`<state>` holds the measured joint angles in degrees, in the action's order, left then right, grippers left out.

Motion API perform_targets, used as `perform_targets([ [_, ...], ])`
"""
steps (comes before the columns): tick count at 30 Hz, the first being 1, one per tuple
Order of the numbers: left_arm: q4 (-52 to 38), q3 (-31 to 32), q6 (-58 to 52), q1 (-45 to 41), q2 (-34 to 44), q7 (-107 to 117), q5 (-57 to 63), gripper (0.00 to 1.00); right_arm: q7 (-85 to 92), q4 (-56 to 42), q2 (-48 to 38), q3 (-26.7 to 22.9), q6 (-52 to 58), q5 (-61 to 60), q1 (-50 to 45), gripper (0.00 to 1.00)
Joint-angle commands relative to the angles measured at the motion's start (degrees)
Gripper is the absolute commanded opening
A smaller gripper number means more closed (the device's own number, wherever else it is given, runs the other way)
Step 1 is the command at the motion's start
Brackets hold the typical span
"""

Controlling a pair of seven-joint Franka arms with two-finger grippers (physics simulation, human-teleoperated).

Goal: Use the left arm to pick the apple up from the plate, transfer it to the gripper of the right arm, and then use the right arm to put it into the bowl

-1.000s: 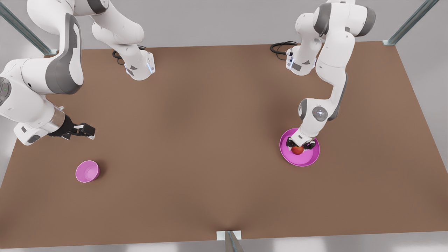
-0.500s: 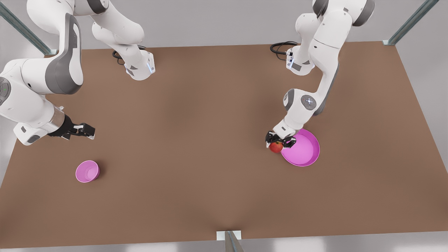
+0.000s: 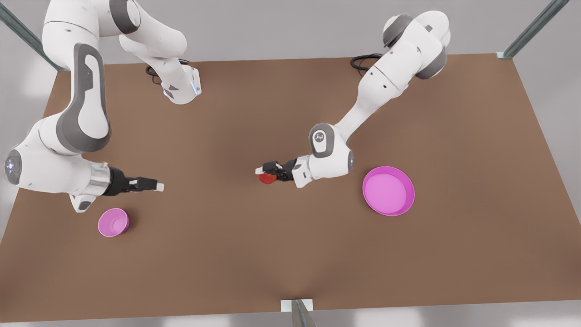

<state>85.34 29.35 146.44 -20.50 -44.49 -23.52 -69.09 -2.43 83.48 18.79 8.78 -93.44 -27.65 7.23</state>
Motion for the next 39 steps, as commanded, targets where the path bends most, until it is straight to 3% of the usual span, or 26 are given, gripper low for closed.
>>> perform_targets([
  [1,-3.68,0.09,-2.91,-0.77,-2.44,-50.48,-3.59,0.73,-0.38,2.65,0.63,0.19,-2.1,-16.2,-0.02,1.0],
  [5,-20.9,-0.26,-2.47,-7.27,-14.31,-59.63,-3.51,0.73,3.3,9.25,4.23,0.19,-2.1,-32.64,0.16,1.0],
  [8,-29.87,-2.02,-0.8,-10.88,-19.4,-59.45,-3.51,0.73,8.23,10.22,6.61,0.19,-2.01,-35.54,1.47,1.0],
  [16,-33.21,-2.46,0.87,-11.49,-21.96,-59.27,-3.51,0.73,-3.2,14.52,6.7,2.39,1.77,-40.12,2.35,1.0],
  [39,-36.47,0.62,1.84,-12.02,-22.66,-62.0,-3.59,0.72,2.52,12.85,16.72,2.47,1.33,-39.76,0.16,1.0],
])
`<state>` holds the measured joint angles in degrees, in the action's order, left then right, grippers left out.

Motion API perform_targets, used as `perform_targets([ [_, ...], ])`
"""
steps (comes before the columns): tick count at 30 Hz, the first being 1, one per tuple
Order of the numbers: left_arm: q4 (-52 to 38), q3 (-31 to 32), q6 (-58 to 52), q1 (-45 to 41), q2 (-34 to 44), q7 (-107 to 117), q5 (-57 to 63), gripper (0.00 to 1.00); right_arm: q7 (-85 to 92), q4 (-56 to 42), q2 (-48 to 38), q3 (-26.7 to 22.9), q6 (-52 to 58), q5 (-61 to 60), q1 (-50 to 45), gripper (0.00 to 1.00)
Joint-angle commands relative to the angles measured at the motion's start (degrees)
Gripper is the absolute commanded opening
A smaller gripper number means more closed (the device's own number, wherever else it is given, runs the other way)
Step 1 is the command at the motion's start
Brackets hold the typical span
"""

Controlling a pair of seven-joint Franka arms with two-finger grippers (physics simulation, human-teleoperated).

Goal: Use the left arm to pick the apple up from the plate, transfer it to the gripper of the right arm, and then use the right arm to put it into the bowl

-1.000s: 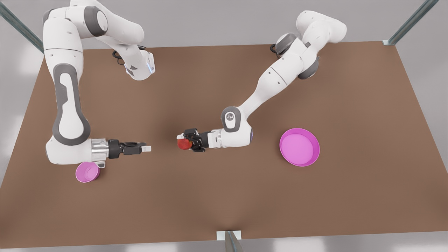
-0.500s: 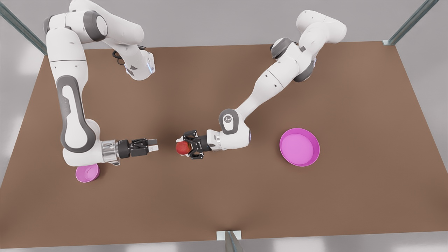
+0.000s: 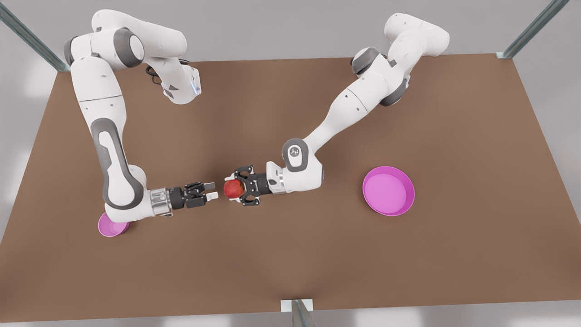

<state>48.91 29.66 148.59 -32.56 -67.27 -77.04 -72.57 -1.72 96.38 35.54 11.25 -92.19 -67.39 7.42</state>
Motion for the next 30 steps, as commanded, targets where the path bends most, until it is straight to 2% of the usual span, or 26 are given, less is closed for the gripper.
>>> perform_targets([
  [1,-0.04,0.31,-0.32,0.04,0.12,-8.48,-0.11,0.73,3.39,0.04,0.32,0.09,0.34,-0.11,-0.03,1.0],
  [9,-0.04,0.31,-0.32,0.04,0.13,-8.39,-0.11,0.72,16.84,0.12,2.25,0.88,4.56,-6.79,0.41,1.0],
  [30,-0.04,0.23,-0.32,-0.05,0.3,-8.39,-0.11,0.73,9.72,0.39,2.78,0.97,2.98,-8.38,-0.56,1.0],
])
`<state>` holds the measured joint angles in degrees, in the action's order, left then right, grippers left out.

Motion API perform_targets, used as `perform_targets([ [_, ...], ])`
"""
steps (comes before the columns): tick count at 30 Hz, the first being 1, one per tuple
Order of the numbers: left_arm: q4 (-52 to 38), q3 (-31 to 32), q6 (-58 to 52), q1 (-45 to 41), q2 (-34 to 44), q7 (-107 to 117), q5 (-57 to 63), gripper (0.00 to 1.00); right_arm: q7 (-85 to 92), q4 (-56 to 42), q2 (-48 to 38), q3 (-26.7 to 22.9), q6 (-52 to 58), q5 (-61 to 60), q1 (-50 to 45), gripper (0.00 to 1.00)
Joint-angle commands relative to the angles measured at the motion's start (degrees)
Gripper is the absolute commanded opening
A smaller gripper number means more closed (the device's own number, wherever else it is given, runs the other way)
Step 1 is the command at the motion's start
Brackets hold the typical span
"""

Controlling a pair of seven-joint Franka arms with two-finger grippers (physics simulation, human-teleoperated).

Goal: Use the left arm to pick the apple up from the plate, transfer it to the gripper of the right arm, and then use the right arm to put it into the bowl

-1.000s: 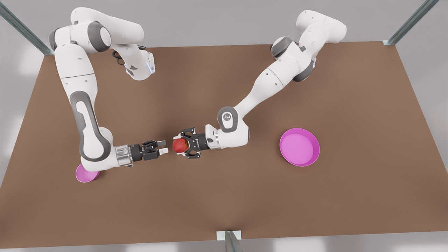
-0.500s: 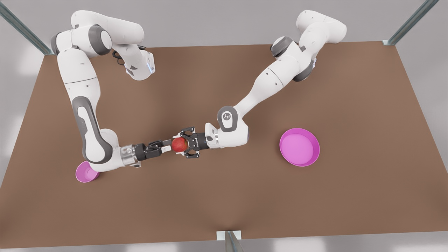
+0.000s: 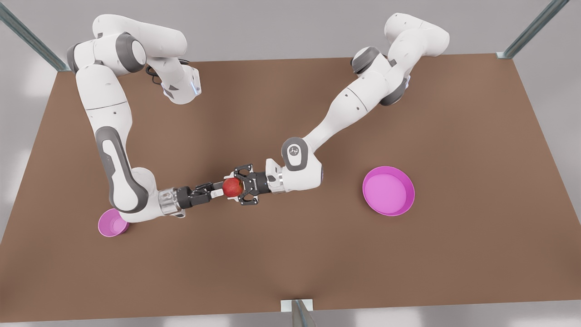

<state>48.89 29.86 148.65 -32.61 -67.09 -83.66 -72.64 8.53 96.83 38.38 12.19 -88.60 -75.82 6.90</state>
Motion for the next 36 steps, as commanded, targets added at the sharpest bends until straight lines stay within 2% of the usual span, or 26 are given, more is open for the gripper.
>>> perform_targets([
  [1,-0.03,0.02,-0.38,-0.09,0.03,-1.76,-0.04,0.73,-0.27,0.03,-0.06,0.02,-0.61,0.06,-0.05,1.0],
  [10,-0.03,0.11,-0.3,-0.09,0.11,-1.85,-0.04,0.73,7.47,-0.06,-0.06,0.02,-0.7,-0.47,-0.92,1.0],
  [30,-0.03,0.11,1.46,-1.06,-0.06,-1.68,-0.13,0.73,12.74,-1.73,1.61,0.11,-3.33,-2.23,-2.68,1.0],
  [34,-0.03,0.11,1.46,-1.06,-0.06,-1.68,-0.13,0.73,12.74,-1.73,1.61,0.11,-3.33,-2.14,-2.68,0.9],
  [36,-0.03,0.11,1.46,-1.06,-0.06,-1.76,-0.13,0.73,12.74,-1.73,1.61,0.11,-3.16,-2.14,-2.68,0.92],
])
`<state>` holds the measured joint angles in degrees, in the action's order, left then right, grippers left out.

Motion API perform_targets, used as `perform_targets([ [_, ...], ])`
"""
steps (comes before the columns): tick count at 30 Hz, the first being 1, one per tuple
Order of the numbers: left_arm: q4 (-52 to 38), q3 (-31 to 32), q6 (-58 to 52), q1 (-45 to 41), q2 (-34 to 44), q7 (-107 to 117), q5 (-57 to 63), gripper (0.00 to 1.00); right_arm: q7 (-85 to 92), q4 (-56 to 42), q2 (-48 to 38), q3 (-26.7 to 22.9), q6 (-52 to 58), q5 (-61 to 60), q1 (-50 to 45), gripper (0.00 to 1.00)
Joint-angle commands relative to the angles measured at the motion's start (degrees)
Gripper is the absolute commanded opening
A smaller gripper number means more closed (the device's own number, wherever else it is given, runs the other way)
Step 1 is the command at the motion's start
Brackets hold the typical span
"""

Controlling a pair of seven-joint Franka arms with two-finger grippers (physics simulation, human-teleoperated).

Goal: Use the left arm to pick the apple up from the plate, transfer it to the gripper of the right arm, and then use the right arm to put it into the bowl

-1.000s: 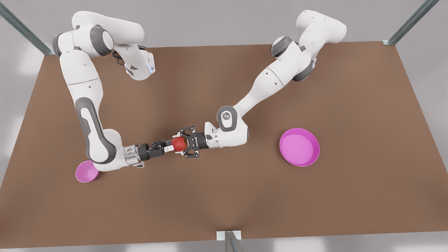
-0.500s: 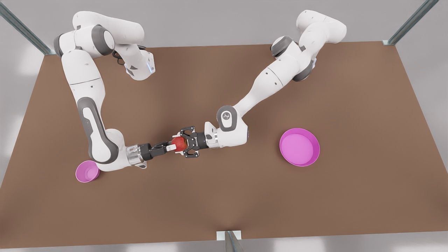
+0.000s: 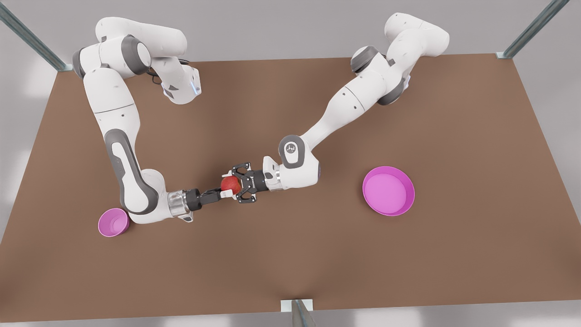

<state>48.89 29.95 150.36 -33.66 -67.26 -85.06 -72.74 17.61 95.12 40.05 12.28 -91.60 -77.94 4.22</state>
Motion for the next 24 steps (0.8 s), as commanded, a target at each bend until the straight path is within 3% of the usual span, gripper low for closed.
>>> perform_targets([
  [1,-0.03,0.02,-0.24,0.0,0.11,-0.37,-0.03,0.73,3.57,0.06,-0.06,0.02,0.01,0.07,0.0,1.0],
  [14,-0.03,-0.16,-0.33,0.09,0.11,-0.37,0.06,0.73,3.92,2.7,-2.52,1.34,1.42,0.6,0.35,1.0],
  [16,-0.03,-0.16,-0.33,0.09,0.11,-0.37,0.06,0.73,3.92,2.61,-2.52,1.34,1.33,0.6,0.35,0.83],
  [21,0.06,-0.24,-0.33,0.09,0.11,-0.37,-0.03,0.73,4.01,2.53,-2.52,1.34,1.33,0.6,0.35,0.78],
  [23,0.06,-0.33,-0.33,0.09,0.11,-0.37,0.06,0.77,4.01,2.44,-2.52,1.34,1.33,0.6,0.44,0.78],
  [24,0.06,-0.24,-0.33,0.09,0.2,-0.37,-0.03,0.89,4.01,2.35,-2.52,1.34,1.42,0.6,0.61,0.78],
])
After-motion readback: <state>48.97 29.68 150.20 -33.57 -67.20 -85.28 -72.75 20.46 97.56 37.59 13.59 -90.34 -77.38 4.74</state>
